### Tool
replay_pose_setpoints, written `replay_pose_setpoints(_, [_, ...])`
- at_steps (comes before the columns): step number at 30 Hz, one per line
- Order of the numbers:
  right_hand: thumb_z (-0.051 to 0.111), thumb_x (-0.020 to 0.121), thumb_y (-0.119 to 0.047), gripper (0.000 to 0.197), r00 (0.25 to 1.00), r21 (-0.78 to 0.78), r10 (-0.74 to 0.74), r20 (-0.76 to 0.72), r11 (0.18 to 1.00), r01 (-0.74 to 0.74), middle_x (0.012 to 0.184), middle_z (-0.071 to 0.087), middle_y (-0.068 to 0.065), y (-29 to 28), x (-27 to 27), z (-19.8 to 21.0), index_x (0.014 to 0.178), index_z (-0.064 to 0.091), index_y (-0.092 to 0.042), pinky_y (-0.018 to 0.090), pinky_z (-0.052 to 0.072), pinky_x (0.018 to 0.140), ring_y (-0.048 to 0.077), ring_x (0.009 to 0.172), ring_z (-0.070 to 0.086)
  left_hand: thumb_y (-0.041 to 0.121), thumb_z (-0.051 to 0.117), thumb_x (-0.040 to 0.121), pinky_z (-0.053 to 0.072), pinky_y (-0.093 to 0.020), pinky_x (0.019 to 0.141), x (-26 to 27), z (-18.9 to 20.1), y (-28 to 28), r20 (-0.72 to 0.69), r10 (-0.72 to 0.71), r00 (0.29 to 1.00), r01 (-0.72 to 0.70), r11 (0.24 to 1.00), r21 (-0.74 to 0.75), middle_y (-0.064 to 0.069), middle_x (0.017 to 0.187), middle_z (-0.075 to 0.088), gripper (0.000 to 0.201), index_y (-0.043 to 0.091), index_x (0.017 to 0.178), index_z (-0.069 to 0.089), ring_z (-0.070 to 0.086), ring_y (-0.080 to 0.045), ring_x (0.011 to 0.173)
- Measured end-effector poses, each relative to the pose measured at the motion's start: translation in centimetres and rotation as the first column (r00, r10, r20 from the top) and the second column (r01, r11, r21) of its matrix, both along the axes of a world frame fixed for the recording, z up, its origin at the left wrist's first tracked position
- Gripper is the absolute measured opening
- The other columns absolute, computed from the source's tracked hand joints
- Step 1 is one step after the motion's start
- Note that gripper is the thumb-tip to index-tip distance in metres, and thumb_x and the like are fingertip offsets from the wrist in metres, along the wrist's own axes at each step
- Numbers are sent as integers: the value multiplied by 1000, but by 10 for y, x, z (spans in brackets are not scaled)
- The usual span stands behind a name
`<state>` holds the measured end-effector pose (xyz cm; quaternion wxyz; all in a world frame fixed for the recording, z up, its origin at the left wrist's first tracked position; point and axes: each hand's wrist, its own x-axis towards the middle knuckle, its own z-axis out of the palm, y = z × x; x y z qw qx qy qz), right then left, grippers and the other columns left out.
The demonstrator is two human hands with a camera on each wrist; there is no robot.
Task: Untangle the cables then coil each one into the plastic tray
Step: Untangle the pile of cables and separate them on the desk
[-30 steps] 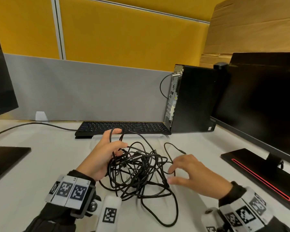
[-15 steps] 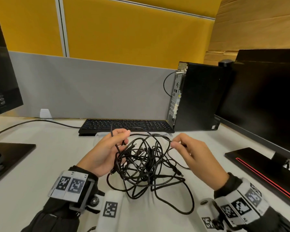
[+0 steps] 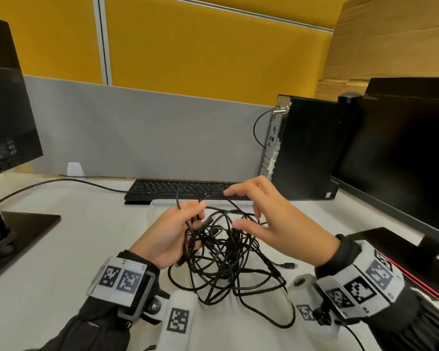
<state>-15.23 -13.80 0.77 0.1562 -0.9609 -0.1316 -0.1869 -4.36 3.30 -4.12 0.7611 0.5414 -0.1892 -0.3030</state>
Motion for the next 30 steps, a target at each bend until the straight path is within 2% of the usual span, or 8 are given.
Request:
replay_pose_setpoints(5, [53,91,-42,24,997,-161,-64,-47,985,55,96,57,-14,12,10,-8,114,50,-33,29,44,78,3,90,46,32,63,72,35,-27,53,-8,-2,-5,45,6,999,-7,1000,25,-1,67,46,24,16,83,49,44,-14,61])
replay_pose_setpoints(8, [52,92,-42,16,997,-70,-71,-27,995,69,70,56,-14,5,14,-10,97,51,-27,24,36,61,1,62,48,40,68,77,43,-32,64,-9,5,1,44,-8,999,10,1000,-30,-2,86,56,30,18,90,53,54,-15,73])
replay_pose_setpoints(11, [52,94,-32,11,997,147,-67,-43,987,73,63,62,-8,-4,15,-8,96,47,-23,18,33,53,5,49,46,52,66,66,49,-34,81,-5,11,10,242,36,970,-62,993,100,8,118,55,50,30,109,54,55,-12,103])
replay_pose_setpoints(15, [50,96,-22,14,995,403,52,-82,915,-14,61,62,-4,-11,14,-2,95,39,-31,31,39,51,26,50,42,45,74,62,45,-26,87,-10,15,13,635,141,760,-226,973,54,24,109,55,29,41,87,60,55,2,103])
replay_pose_setpoints(18, [47,97,-19,13,980,391,157,-123,915,-98,65,64,-5,-13,13,1,93,49,-31,31,45,55,16,59,53,30,66,84,37,-17,90,-16,9,5,829,54,557,-228,969,90,26,104,51,16,45,90,65,49,2,107])
replay_pose_setpoints(21, [47,97,-17,15,970,408,223,-101,898,-164,69,65,-4,-8,10,2,99,60,-24,16,44,62,8,68,60,65,46,76,33,-21,91,-12,1,2,920,-46,389,-381,901,206,27,105,46,24,64,100,50,42,3,106])
replay_pose_setpoints(25, [49,97,-17,17,969,344,211,-127,926,-157,70,66,-6,-1,11,2,109,59,-22,19,47,74,8,72,63,74,30,70,23,-30,84,-12,-2,0,963,-111,245,-557,797,234,27,97,37,32,54,77,53,29,3,95])
replay_pose_setpoints(30, [51,94,-22,17,930,97,6,-367,995,32,65,58,-7,-13,14,-10,94,67,-27,22,36,58,5,56,42,62,46,73,25,-18,95,-12,7,5,880,137,455,-383,922,55,34,108,39,26,42,66,62,35,2,113])
